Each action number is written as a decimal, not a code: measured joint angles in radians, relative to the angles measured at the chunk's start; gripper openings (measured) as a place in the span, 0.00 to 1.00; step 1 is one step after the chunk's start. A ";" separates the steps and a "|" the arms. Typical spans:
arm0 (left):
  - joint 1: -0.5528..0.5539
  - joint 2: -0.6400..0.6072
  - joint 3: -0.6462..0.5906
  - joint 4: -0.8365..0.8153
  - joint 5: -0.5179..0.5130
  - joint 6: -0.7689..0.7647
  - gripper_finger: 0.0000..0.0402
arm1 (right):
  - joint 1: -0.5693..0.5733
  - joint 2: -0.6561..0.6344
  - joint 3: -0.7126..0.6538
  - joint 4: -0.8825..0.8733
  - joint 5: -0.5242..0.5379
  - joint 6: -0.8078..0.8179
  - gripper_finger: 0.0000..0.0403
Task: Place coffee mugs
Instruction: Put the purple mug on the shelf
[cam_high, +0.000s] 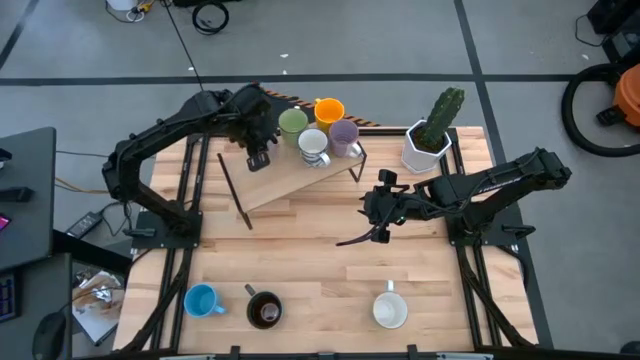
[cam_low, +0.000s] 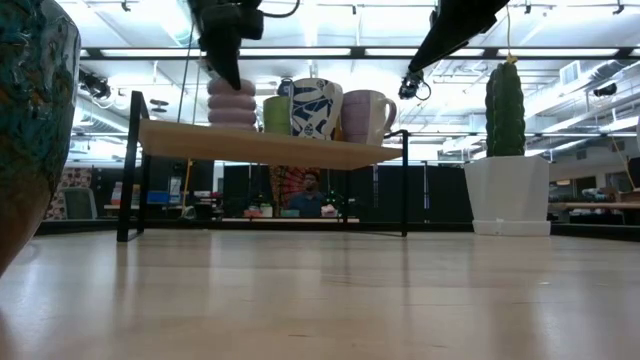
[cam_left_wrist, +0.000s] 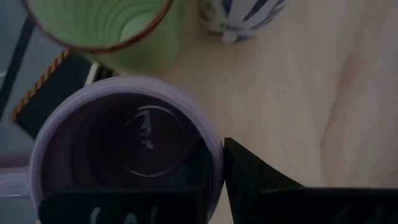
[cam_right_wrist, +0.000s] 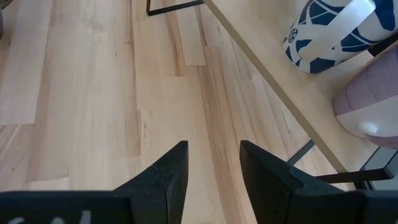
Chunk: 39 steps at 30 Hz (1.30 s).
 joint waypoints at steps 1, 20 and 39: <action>0.007 0.000 0.000 0.006 0.018 0.001 0.09 | 0.000 0.000 0.000 0.000 0.000 0.000 0.37; 0.048 0.028 0.000 0.018 0.079 0.014 0.08 | 0.005 0.000 0.000 0.001 0.000 0.000 0.37; 0.096 0.057 0.003 0.011 0.139 0.045 0.08 | 0.005 0.000 0.000 0.008 -0.001 -0.001 0.37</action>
